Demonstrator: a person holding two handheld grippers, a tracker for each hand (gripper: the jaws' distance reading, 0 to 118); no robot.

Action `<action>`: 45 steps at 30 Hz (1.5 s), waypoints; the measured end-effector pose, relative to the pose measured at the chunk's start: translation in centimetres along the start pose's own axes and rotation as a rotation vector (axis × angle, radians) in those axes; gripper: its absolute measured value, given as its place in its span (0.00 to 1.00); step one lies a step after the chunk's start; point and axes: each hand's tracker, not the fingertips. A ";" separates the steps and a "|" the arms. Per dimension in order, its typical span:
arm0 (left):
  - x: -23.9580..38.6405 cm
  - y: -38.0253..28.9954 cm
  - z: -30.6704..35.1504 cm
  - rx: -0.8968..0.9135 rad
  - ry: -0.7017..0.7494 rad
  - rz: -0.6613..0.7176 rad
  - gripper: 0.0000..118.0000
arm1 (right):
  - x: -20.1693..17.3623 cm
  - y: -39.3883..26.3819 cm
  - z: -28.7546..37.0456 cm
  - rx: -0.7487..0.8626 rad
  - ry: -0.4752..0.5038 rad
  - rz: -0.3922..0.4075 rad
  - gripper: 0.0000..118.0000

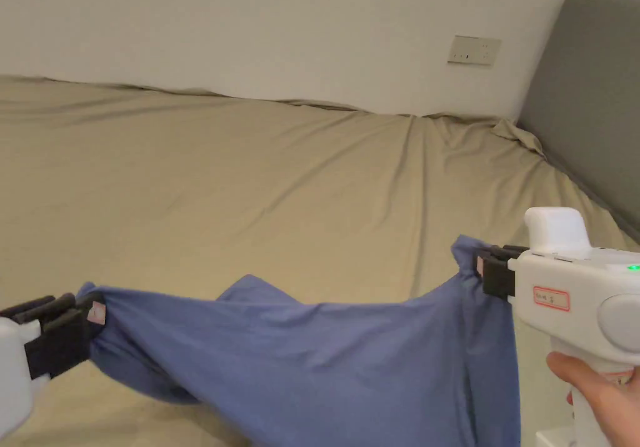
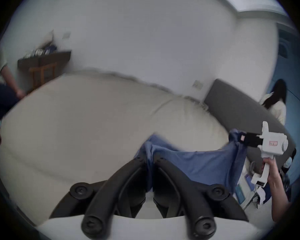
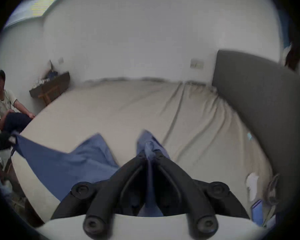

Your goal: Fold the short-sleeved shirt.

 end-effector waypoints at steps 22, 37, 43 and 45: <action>8.1 35.1 11.2 0.473 0.139 -0.323 0.04 | 3.2 29.9 19.1 0.602 0.014 -0.050 0.04; 1.5 43.0 -3.9 0.416 0.265 -0.273 0.04 | 0.6 39.5 3.8 0.574 -0.060 -0.024 0.04; -1.2 40.3 -11.6 0.382 0.282 -0.248 0.04 | 0.2 38.9 -2.3 0.552 -0.082 0.023 0.04; -2.1 38.6 -14.4 0.362 0.284 -0.242 0.04 | 0.4 37.4 -4.6 0.528 -0.085 0.032 0.04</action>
